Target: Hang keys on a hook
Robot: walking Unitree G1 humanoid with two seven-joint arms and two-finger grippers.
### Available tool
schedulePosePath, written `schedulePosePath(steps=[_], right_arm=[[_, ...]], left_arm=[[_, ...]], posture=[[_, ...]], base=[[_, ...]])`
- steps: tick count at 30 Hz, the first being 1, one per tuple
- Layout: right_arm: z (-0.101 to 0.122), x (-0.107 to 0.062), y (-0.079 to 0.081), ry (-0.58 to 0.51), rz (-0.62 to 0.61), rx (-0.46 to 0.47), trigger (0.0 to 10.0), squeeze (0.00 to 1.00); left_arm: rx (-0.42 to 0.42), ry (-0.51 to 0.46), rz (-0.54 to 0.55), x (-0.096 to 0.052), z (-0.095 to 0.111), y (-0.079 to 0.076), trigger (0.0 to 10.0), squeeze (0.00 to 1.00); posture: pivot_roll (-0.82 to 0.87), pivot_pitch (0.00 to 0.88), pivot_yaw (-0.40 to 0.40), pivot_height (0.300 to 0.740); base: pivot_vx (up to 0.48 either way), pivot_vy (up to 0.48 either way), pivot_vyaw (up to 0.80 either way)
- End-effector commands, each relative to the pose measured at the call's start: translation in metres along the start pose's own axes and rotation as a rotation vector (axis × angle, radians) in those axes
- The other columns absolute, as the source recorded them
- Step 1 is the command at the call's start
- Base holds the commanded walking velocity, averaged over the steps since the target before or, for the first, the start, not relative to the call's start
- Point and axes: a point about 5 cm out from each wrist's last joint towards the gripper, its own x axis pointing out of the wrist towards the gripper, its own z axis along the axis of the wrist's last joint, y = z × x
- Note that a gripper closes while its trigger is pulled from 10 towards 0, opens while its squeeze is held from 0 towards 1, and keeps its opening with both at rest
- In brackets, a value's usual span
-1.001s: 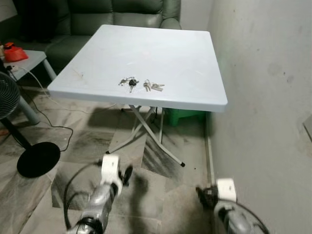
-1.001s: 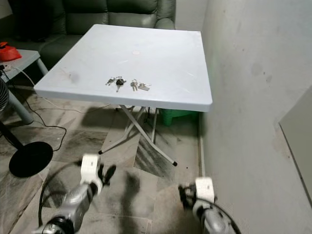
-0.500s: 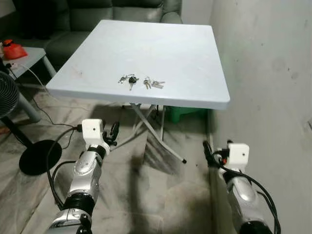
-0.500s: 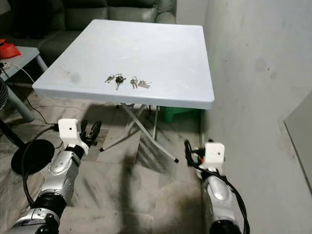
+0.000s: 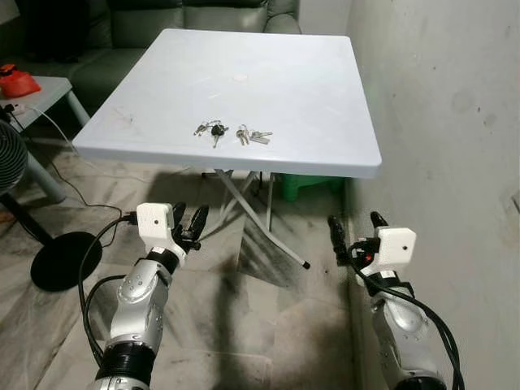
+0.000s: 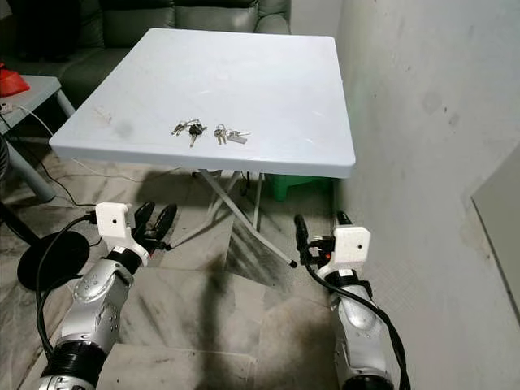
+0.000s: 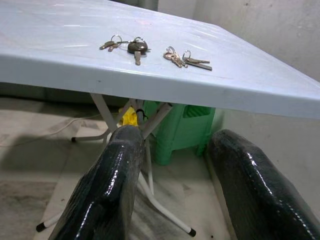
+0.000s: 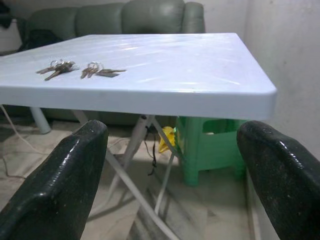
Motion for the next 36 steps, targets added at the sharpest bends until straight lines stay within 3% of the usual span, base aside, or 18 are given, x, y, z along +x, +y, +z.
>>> schedulePosePath(steps=[1, 36], right_arm=[[0.004, 0.000, -0.001, -0.002, 0.010, -0.006, 10.0, 0.00], [0.011, 0.006, 0.002, 0.033, 0.045, -0.026, 10.0, 0.00]], left_arm=[[0.016, 0.002, 0.004, 0.001, 0.005, 0.004, 10.0, 0.00], [-0.002, -0.021, 0.013, 0.016, 0.015, 0.000, 10.0, 0.00]], posture=[[-0.04, 0.065, 0.017, 0.740], [-0.03, 0.032, -0.008, 0.740]], base=[[0.000, 0.281, 0.00], [0.000, 0.421, 0.00]])
